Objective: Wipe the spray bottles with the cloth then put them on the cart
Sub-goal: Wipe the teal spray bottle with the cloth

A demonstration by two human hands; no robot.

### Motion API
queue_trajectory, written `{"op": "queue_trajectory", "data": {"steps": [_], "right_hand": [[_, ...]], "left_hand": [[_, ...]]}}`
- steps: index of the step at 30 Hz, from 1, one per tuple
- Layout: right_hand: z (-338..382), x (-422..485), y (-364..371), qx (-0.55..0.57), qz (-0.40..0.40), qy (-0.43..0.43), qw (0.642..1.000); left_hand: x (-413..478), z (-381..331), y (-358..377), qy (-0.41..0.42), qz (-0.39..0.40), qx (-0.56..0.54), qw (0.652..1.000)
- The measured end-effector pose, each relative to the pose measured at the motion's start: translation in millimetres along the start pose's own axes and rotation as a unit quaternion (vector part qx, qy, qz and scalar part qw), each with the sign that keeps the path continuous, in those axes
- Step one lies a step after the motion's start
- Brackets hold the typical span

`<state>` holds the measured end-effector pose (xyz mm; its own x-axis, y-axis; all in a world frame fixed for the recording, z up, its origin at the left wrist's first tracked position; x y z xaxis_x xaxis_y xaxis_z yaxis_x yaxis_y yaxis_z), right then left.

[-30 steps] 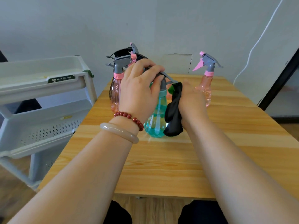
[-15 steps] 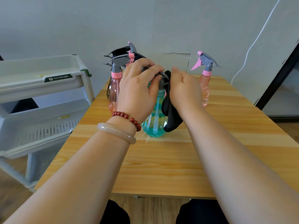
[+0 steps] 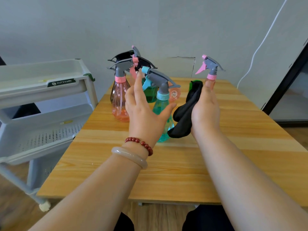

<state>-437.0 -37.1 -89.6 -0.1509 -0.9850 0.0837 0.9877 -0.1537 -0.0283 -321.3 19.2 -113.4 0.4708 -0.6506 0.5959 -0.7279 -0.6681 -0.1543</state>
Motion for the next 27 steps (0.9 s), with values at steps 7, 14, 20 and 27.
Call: {"op": "queue_trajectory", "data": {"steps": [7,14,20,27], "right_hand": [[5.8,2.2,0.6,0.025,-0.016,0.004,1.0],[1.0,4.9,1.6,-0.008,-0.001,-0.114,0.993],[14.8,9.1,-0.9,-0.075,-0.042,-0.217,0.972],[31.4,0.7,10.3,-0.132,-0.075,-0.517,0.843]], "left_hand": [[14.1,-0.2,3.8,-0.089,0.092,-0.068,0.989],[13.6,-4.6,0.3,-0.069,0.174,-0.147,0.971],[17.2,-14.5,0.1,-0.055,0.11,-0.209,0.97],[16.5,-26.0,-1.6,-0.063,0.057,-0.257,0.963]]}}
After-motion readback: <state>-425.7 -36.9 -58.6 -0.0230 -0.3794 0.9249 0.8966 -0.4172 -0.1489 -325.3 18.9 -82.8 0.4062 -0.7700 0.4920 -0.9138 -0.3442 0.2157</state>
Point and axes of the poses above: each hand's wrist, its own x-axis towards the middle knuckle, its own y-axis out of the palm, z = x × y, the point moved 1 cm from there along x, towards the middle knuckle, and after that the axes turned 10 degrees about -x, right-handed, at the moved point
